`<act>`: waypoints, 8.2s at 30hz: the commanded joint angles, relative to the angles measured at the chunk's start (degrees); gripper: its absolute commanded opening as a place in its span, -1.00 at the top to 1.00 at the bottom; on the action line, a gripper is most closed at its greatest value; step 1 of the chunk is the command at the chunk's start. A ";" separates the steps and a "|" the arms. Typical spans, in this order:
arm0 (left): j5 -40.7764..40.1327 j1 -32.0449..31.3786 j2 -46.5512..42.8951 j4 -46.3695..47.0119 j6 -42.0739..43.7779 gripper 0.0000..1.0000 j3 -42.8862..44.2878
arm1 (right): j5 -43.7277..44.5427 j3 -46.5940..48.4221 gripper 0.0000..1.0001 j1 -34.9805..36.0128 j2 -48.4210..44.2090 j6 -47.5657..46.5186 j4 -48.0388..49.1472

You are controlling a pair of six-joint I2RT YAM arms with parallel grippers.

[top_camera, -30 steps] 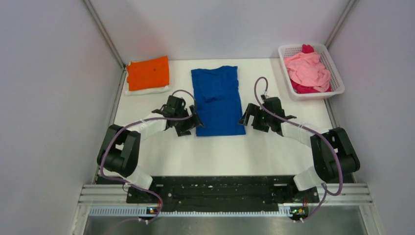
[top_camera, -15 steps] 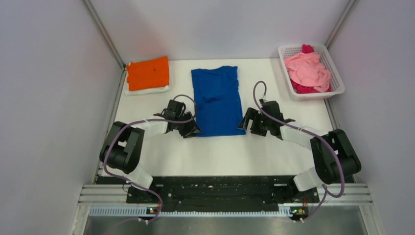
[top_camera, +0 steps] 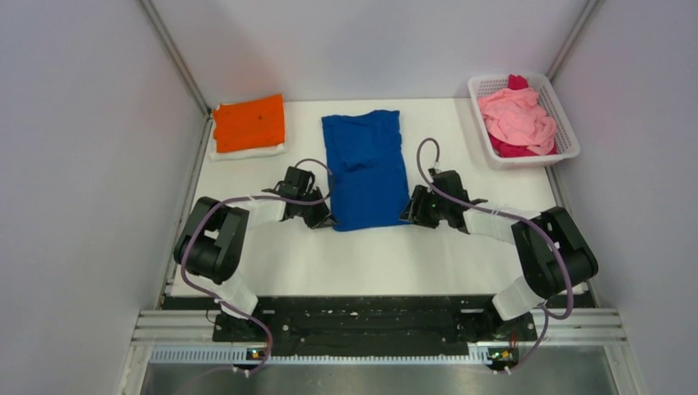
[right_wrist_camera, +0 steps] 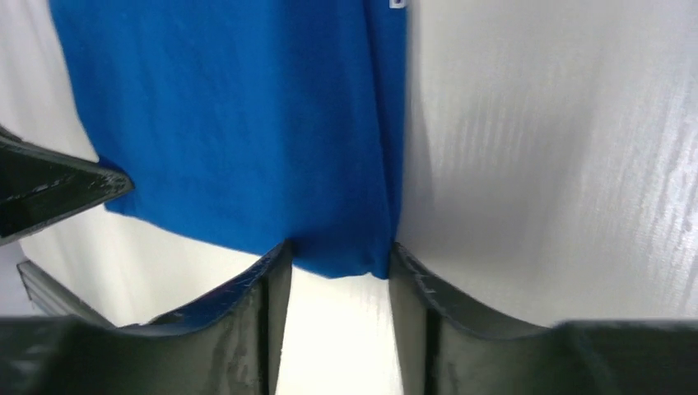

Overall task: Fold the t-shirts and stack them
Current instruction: Grab one side of the 2/3 rectangular tshirt with both arms, then fold the long partially folded tshirt into a neat square, then put the neatly folded tshirt into the corner of the board with the left arm, then reset both arms

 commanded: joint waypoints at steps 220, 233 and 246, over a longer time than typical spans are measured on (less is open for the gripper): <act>-59.94 20.01 35.08 -5.98 48.23 1.00 82.77 | 15.20 2.82 -0.97 -5.50 -14.87 -9.43 -1.33; -56.27 26.12 41.05 -4.07 48.53 1.00 84.45 | 20.82 3.88 -0.97 -5.46 -14.58 -9.43 -4.97; -58.08 26.93 34.33 -9.60 41.09 -0.98 80.78 | 23.82 4.11 -0.98 -5.48 -12.54 -8.63 -5.69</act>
